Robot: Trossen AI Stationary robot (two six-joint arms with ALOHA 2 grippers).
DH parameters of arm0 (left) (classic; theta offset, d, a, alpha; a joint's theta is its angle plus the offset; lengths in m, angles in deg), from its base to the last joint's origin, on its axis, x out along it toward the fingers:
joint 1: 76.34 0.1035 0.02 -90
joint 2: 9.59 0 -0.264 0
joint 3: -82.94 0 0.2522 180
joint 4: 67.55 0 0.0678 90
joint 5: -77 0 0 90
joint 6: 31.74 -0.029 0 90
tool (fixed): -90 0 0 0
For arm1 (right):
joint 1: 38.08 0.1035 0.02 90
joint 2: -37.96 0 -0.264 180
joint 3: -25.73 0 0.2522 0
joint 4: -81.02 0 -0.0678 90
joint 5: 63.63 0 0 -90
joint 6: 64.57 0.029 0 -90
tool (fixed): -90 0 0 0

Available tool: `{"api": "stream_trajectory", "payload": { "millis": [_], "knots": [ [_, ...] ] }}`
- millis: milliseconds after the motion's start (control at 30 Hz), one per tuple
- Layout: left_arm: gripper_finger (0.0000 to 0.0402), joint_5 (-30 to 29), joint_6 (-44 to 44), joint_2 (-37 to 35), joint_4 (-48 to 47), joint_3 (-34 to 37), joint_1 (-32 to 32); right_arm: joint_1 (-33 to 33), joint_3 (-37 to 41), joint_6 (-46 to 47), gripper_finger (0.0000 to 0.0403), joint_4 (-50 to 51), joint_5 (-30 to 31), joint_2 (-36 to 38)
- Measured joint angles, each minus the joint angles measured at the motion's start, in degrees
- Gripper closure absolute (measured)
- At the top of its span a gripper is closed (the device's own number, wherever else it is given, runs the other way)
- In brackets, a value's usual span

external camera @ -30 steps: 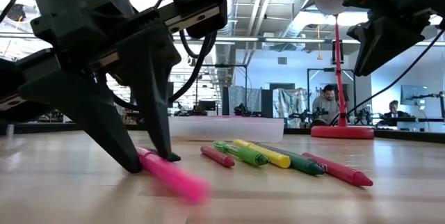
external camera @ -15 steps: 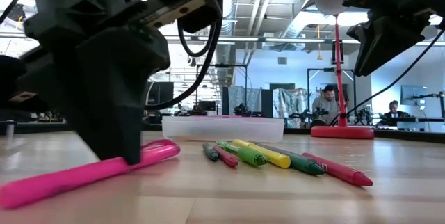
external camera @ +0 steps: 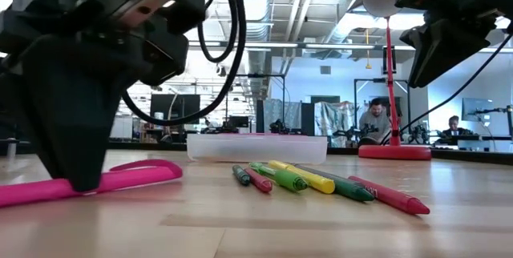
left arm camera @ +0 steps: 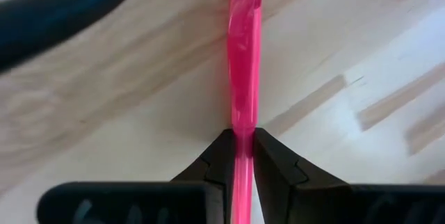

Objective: Pick & place school supplies into a supply box
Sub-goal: Put the pink pen into the pink supply box

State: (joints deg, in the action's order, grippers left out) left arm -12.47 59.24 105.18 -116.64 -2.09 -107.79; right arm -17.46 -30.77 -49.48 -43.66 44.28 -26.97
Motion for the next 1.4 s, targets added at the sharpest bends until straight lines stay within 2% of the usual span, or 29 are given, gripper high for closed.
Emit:
{"api": "stream_trajectory", "payload": {
  "millis": [200, 767, 933, 1200, 1400],
  "knots": [
    [0.0368, -1.66, -3.27, -0.17, -3.74, -0.1, -0.06, 0.0, 0.0, 0.54, 0.033, 0.0, -0.02, 0.0],
    [0.0368, -8.02, -19.05, -0.16, -2.74, -0.04, -1.64, 0.0, 0.0, 1.53, 0.033, -0.07, -0.02, -0.02],
    [0.0365, -9.58, -19.7, -0.1, -2.55, 0.03, -2.51, -0.01, 0.0, 1.53, 0.033, -0.24, 0.02, -0.02],
    [0.0322, -10.8, -18.97, -0.03, 0.96, 0.31, -2.47, -0.02, 0.0, 1.51, 0.033, -0.5, 0.09, -0.02],
    [0.0311, -11.45, -18.94, -0.02, 1.22, 0.31, -2.47, -0.02, 0.0, 1.51, 0.033, -0.9, 0.15, -0.02]
  ]
}}
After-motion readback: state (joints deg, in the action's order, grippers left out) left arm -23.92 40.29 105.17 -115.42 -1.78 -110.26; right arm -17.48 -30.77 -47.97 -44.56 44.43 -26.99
